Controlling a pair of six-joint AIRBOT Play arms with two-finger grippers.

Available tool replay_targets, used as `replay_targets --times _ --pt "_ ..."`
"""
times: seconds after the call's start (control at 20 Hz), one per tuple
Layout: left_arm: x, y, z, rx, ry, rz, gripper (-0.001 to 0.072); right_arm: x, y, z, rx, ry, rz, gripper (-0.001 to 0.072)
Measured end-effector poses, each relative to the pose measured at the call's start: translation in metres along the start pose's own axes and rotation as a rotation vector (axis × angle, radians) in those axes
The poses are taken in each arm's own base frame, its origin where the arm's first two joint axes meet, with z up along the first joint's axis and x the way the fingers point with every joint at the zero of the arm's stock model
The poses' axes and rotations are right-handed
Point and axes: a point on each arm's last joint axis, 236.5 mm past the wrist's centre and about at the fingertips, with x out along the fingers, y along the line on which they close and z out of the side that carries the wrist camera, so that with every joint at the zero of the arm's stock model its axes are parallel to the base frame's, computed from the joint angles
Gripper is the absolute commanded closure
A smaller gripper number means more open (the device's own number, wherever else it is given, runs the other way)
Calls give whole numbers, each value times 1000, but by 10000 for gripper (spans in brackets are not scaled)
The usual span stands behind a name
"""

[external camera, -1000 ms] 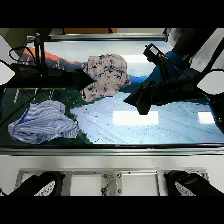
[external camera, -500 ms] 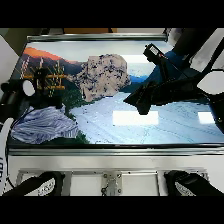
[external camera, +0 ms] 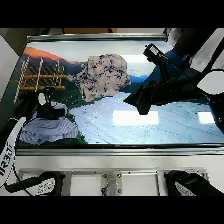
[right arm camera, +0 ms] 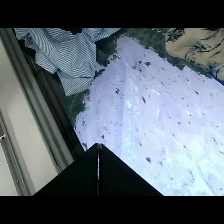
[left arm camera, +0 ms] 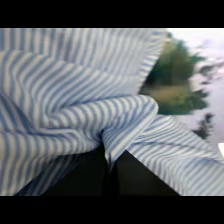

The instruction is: Fold the clothes and pants, and hang the long-sleeved shirts on hangers.

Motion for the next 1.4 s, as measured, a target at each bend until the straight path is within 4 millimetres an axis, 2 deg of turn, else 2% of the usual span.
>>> replay_targets --times 0.05,0.15,0.25,0.35,0.45,0.5,0.6,0.65,0.7,0.8,0.85,0.9,1.0,1.1,1.15,1.25,1.4 --pt "-11 -16 9 12 -35 -34 695 0 2 2 15 -7 9 696" --pt "-41 -63 27 62 -118 -123 695 0 9 8 45 -33 39 697" --pt "-79 -128 39 148 -207 -238 695 -6 3 18 55 -74 19 697" --pt "-113 -196 41 261 -287 -339 695 -25 -22 29 97 -132 -67 698" --pt "-140 -263 34 377 -354 -428 695 -55 -57 33 167 -189 -191 697" --pt "-150 -294 29 426 -378 -467 658 -73 -75 32 212 -216 -258 697" --pt "-162 -347 19 510 -413 -529 40 -108 -105 26 297 -264 -371 697" --pt "-165 -366 16 538 -421 -547 6 -123 -116 22 334 -282 -414 697" --pt "-168 -381 16 557 -428 -562 6 -136 -125 17 367 -293 -450 697" --pt "-172 -386 24 566 -419 -561 6 -153 -136 6 418 -296 -493 697" --pt "-173 -378 33 552 -409 -549 6 -158 -138 0 434 -288 -505 696" --pt "-172 -365 44 529 -392 -530 6 -160 -138 -3 446 -282 -508 697" --pt "-160 -323 63 458 -323 -484 6 -163 -139 -9 464 -269 -513 697" --pt "-139 -284 67 384 -212 -468 6 -164 -140 -12 473 -261 -516 697" --pt "-125 -268 61 351 -142 -481 6 -165 -139 -14 478 -258 -515 697" --pt "-101 -254 38 310 -1 -547 8 -165 -140 -15 481 -254 -517 697" --pt "-71 -253 0 284 152 -636 18 -165 -140 -16 486 -252 -516 697"
